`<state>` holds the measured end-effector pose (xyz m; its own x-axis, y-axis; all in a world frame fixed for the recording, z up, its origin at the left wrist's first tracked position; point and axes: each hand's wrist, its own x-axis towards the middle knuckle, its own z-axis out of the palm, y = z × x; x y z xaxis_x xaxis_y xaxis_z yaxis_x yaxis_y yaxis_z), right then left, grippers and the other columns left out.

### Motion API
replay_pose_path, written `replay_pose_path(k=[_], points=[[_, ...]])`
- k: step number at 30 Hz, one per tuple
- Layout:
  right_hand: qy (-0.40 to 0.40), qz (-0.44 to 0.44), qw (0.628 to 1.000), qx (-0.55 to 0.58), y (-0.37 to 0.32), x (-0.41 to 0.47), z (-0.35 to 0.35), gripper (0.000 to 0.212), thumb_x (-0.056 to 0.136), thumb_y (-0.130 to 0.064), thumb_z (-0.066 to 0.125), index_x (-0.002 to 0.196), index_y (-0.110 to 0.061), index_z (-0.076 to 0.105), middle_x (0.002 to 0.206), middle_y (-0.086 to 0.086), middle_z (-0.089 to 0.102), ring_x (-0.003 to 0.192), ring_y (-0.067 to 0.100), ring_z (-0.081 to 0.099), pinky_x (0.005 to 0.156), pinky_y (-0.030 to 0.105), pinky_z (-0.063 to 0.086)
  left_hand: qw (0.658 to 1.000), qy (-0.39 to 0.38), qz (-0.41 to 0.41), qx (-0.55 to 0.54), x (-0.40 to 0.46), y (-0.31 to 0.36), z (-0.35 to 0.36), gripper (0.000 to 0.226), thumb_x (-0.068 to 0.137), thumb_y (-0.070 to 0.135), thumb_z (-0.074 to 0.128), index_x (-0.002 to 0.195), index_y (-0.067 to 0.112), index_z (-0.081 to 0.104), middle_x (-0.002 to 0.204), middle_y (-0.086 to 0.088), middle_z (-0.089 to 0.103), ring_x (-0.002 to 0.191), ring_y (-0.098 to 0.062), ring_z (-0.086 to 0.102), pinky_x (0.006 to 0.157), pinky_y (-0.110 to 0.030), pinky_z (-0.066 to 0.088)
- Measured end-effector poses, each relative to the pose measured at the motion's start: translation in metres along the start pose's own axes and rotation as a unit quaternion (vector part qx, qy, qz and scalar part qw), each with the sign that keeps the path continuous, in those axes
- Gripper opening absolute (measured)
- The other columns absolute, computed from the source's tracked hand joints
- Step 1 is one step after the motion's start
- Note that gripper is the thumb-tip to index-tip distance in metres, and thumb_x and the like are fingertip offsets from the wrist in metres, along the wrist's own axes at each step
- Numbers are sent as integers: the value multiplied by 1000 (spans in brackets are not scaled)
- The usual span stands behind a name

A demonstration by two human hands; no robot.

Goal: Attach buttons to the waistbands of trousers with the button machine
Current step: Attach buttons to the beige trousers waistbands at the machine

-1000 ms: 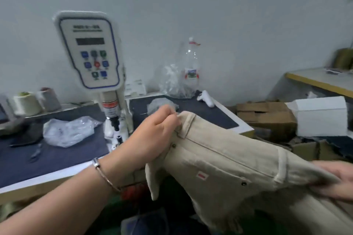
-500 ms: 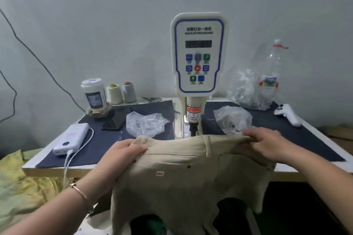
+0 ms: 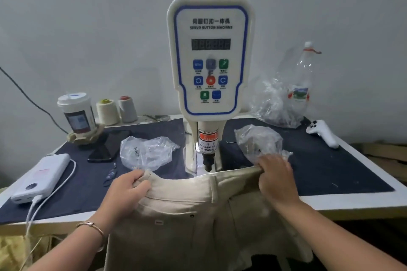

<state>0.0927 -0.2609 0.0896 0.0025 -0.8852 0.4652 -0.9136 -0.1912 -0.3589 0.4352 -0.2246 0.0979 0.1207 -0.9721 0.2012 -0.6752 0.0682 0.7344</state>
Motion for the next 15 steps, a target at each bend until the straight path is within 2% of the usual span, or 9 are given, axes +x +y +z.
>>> replay_pose_path(k=[3,5,7,10,13,15], points=[[70,109,981,146,11,11,1,32,80,-8,34,82,-9,66,88,3,61,91,24,51,76,35,37,999,10,-17,-42,-2,-4,3,27,73,29,56,63,9,40,57,6,36,57,-11,36,59,-36,28],[67,142,981,110,16,30,1,26,87,-2,43,91,-5,69,97,8,64,97,28,53,80,37,41,994,20,-29,-104,-2,-8,6,25,70,31,57,63,8,48,57,4,42,57,-11,40,60,-35,30],[1,144,989,40,22,50,5,26,89,-1,46,100,-3,69,104,12,65,103,32,56,79,36,44,986,18,-36,-159,-1,-11,6,23,69,29,58,68,6,59,62,-1,52,62,-15,48,65,-35,35],[-119,187,975,-32,29,68,10,28,96,-16,46,114,-13,67,117,12,64,110,32,58,79,31,43,979,10,-36,-200,0,-14,7,22,68,27,60,75,7,69,67,-3,62,66,-16,55,69,-36,39],[-168,160,970,-76,27,82,12,22,95,-25,51,109,-17,67,114,9,66,104,28,61,74,28,42,978,17,-28,-207,1,-16,10,22,66,24,62,73,4,68,66,-4,60,66,-17,53,69,-36,38],[-263,212,935,-104,20,94,10,35,95,-40,53,121,-19,62,124,8,61,113,27,58,84,30,46,978,19,-26,-208,4,-20,10,26,65,22,62,70,-3,63,64,-6,52,66,-18,47,68,-36,33]])
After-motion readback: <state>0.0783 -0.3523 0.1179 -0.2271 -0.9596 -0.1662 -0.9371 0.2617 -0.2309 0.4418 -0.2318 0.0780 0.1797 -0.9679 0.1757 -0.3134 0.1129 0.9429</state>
